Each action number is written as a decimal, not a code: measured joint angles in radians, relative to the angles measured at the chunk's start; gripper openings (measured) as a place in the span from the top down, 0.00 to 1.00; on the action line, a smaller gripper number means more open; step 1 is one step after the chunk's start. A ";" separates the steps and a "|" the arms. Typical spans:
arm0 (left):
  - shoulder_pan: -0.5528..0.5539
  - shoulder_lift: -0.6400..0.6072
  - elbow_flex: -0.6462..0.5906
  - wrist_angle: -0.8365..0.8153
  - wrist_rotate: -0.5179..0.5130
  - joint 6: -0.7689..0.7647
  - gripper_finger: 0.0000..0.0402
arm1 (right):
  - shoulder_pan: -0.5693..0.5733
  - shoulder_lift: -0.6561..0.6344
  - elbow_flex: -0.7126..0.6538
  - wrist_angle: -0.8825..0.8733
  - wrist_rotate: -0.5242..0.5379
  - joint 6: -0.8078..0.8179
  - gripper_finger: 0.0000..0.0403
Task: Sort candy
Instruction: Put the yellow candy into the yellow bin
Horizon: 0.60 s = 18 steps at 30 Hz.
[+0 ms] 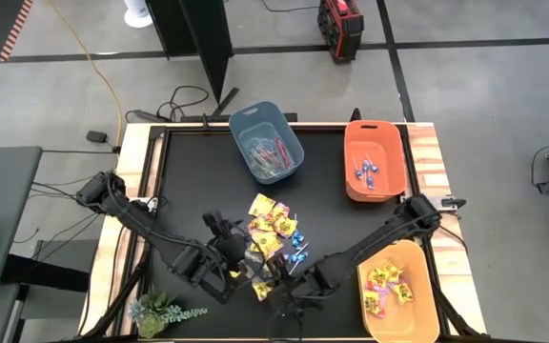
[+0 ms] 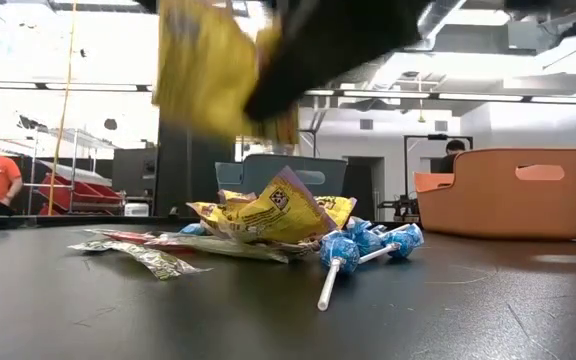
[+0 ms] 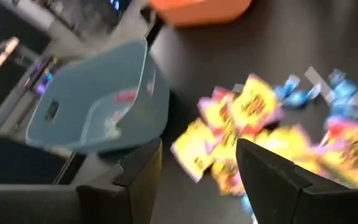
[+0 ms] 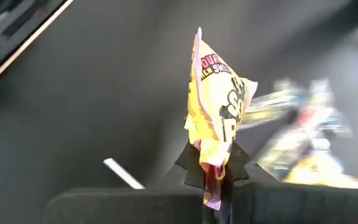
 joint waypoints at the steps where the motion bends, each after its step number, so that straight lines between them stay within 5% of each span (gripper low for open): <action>1: -0.009 -0.007 0.000 0.037 -0.013 0.022 0.50 | 0.008 -0.018 0.000 -0.003 0.020 -0.002 0.97; 7: -0.077 -0.032 0.000 0.402 -0.006 0.344 0.50 | 0.055 -0.111 0.000 0.005 0.042 -0.009 0.97; 13: -0.137 -0.025 -0.001 0.835 0.242 0.737 0.50 | 0.098 -0.144 0.000 0.041 0.117 -0.023 0.97; 18: -0.158 -0.025 -0.063 1.076 0.364 0.890 0.50 | 0.131 -0.171 -0.003 0.048 0.170 0.001 0.97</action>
